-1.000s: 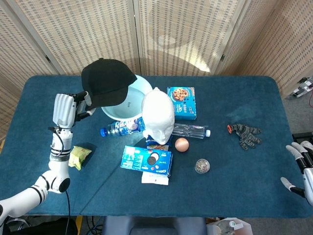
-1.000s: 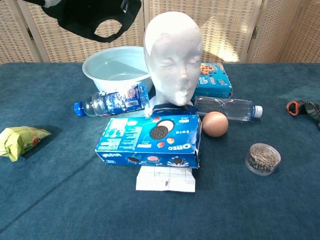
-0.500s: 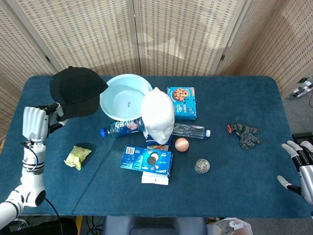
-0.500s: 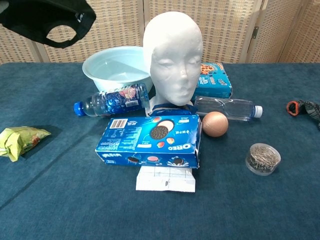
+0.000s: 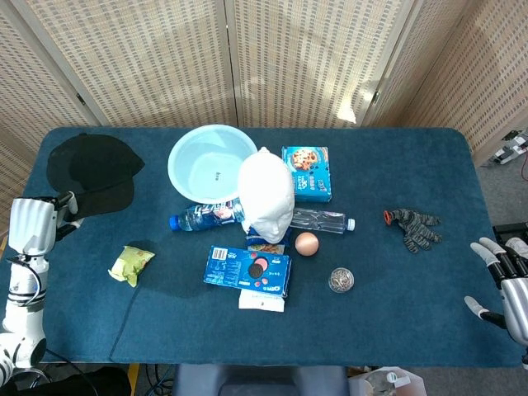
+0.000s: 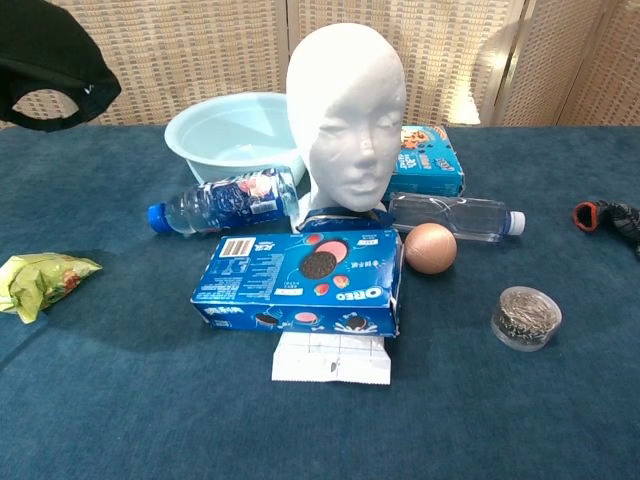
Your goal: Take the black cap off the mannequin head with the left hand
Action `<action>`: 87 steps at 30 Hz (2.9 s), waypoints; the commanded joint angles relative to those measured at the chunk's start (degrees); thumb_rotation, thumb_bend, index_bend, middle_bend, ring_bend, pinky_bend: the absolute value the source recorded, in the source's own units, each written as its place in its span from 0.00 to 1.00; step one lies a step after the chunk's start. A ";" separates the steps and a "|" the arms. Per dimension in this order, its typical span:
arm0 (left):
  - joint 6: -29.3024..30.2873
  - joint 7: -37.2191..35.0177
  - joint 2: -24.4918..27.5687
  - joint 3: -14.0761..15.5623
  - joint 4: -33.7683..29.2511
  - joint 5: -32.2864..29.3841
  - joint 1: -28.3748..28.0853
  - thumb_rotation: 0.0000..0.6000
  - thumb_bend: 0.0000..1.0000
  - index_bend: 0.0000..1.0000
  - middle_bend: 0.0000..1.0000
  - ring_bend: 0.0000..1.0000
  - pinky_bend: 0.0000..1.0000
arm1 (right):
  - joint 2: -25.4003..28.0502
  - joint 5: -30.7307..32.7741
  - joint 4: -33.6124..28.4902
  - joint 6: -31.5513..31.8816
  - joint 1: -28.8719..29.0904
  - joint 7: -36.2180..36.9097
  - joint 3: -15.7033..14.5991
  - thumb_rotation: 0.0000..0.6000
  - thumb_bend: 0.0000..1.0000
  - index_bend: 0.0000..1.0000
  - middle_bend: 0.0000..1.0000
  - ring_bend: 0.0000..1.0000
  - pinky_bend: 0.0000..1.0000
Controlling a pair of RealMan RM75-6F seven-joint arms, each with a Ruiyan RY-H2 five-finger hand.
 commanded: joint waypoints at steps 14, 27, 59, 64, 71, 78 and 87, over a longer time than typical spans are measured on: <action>-4.33 1.60 -7.07 5.93 12.64 3.18 1.78 1.00 0.33 0.73 1.00 0.95 1.00 | 0.24 -0.04 -0.64 0.14 -0.13 -0.45 -0.32 1.00 0.07 0.18 0.16 0.15 0.28; -9.94 6.34 -9.30 6.04 10.80 2.56 -0.15 1.00 0.32 0.67 0.99 0.93 1.00 | 0.02 -0.24 -0.38 0.55 -0.39 -0.27 -0.57 1.00 0.07 0.18 0.16 0.15 0.28; -20.66 40.74 12.53 4.69 -39.79 -17.84 5.37 1.00 0.07 0.00 0.41 0.48 0.85 | -0.53 -0.31 0.71 0.94 -0.45 0.75 -0.49 1.00 0.07 0.18 0.16 0.15 0.28; -19.41 41.44 13.92 4.90 -42.50 -18.79 6.25 1.00 0.06 0.00 0.34 0.42 0.81 | -0.39 -0.47 0.60 1.18 -0.52 0.71 -0.49 1.00 0.07 0.18 0.16 0.15 0.28; -14.23 36.20 15.25 4.67 -43.80 -14.98 8.69 1.00 0.06 0.00 0.29 0.35 0.63 | -0.23 -0.46 0.51 1.15 -0.65 0.41 -0.66 1.00 0.07 0.18 0.16 0.15 0.28; -9.36 32.32 16.89 5.64 -44.62 -12.24 12.31 1.00 0.07 0.00 0.27 0.32 0.55 | 0.00 -0.98 0.52 0.28 -0.13 0.00 -0.85 1.00 0.07 0.18 0.16 0.15 0.28; -4.91 30.99 19.95 7.85 -48.23 -10.66 17.15 1.00 0.07 0.00 0.25 0.31 0.49 | -0.25 -2.10 1.14 -1.61 0.94 0.42 -1.50 1.00 0.07 0.18 0.18 0.15 0.28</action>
